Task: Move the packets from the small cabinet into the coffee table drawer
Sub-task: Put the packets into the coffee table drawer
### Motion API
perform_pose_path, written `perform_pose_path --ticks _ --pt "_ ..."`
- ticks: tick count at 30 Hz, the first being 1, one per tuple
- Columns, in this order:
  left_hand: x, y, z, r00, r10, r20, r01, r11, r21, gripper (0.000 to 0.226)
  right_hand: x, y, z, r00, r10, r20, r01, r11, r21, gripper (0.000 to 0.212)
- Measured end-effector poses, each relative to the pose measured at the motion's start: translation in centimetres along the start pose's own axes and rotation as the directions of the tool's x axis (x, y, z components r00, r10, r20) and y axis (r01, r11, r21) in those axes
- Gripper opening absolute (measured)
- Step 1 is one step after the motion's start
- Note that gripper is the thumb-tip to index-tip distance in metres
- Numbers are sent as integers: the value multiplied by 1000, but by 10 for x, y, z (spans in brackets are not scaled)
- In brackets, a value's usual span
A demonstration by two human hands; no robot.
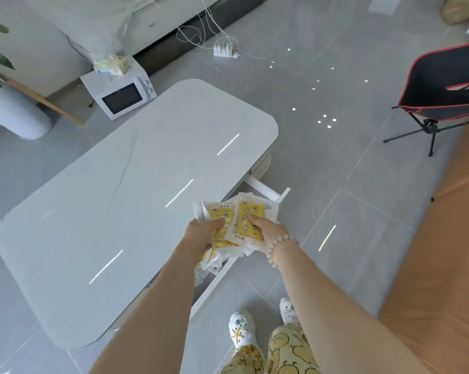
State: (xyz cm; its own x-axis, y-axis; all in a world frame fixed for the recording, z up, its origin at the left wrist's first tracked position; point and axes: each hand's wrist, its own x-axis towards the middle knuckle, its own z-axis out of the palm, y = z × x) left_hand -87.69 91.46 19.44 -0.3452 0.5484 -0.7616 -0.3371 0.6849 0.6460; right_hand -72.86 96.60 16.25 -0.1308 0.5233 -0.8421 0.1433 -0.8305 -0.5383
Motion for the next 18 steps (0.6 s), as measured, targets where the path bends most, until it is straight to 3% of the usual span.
perform_pose_path --ticks 2,6,10,12,16,18 --pt "11 4 9 1000 -19 -17 19 1000 2 29 16 -7 -6 1000 15 -2 -15 1000 -14 72" --pt "30 15 19 995 -40 -94 37 999 -29 21 53 -23 -6 997 63 34 -60 995 -78 101" --pt "50 18 19 980 -83 -182 69 994 -81 21 81 -36 1 987 105 123 -86 985 -151 102" --pt "60 18 24 970 -105 -217 80 990 -119 19 95 -44 2 977 139 161 -115 982 -152 94" --pt "82 2 35 950 -193 -245 147 970 -191 23 121 -49 -7 947 221 232 -176 964 -200 46" --pt "101 -15 39 943 -252 -218 203 953 -224 25 140 -42 -14 930 288 231 -251 952 -175 39"
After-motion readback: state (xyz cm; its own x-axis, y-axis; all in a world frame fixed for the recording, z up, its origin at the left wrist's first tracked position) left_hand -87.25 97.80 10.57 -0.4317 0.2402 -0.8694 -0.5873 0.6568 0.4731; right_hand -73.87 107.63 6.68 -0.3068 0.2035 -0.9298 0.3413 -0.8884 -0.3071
